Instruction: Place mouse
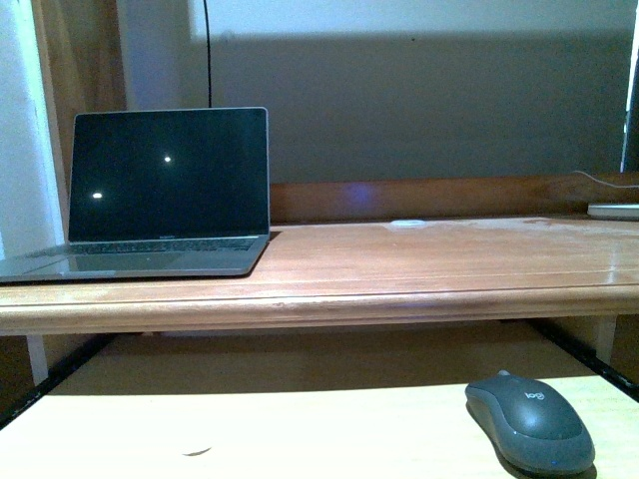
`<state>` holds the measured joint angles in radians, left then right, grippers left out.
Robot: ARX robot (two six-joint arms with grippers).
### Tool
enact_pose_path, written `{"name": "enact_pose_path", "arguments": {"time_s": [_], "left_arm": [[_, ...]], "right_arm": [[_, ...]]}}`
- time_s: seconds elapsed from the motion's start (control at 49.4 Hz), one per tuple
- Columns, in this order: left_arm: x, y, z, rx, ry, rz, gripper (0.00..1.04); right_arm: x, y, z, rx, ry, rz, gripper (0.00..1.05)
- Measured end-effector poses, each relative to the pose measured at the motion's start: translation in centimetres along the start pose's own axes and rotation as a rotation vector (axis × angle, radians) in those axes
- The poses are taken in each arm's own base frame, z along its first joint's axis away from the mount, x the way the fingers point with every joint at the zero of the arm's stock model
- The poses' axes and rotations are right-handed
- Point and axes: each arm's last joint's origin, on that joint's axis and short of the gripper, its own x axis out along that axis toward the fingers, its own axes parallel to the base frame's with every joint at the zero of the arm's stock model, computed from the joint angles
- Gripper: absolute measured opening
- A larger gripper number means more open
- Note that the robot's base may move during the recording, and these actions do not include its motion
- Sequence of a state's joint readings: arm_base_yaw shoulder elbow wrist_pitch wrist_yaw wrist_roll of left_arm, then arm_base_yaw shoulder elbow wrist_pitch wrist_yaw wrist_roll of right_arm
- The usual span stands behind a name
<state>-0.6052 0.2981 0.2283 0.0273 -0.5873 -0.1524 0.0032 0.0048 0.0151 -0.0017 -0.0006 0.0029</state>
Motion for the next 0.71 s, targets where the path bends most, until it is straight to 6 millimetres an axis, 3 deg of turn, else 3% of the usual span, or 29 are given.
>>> {"name": "enact_pose_path", "arguments": {"time_s": [0.243, 0.425, 0.709], "left_arm": [[0.1, 3.1, -4.8, 0.110, -0.021, -0.022, 0.32], [0.1, 5.3, -4.7, 0.113, -0.040, 0.013, 0.03], [0.1, 5.4, -4.7, 0.117, -0.040, 0.012, 0.03]], "right_arm": [[0.0, 0.0, 0.0, 0.000, 0.000, 0.000, 0.97], [0.0, 0.0, 0.0, 0.000, 0.000, 0.000, 0.97], [0.0, 0.0, 0.0, 0.000, 0.000, 0.000, 0.97]]}}
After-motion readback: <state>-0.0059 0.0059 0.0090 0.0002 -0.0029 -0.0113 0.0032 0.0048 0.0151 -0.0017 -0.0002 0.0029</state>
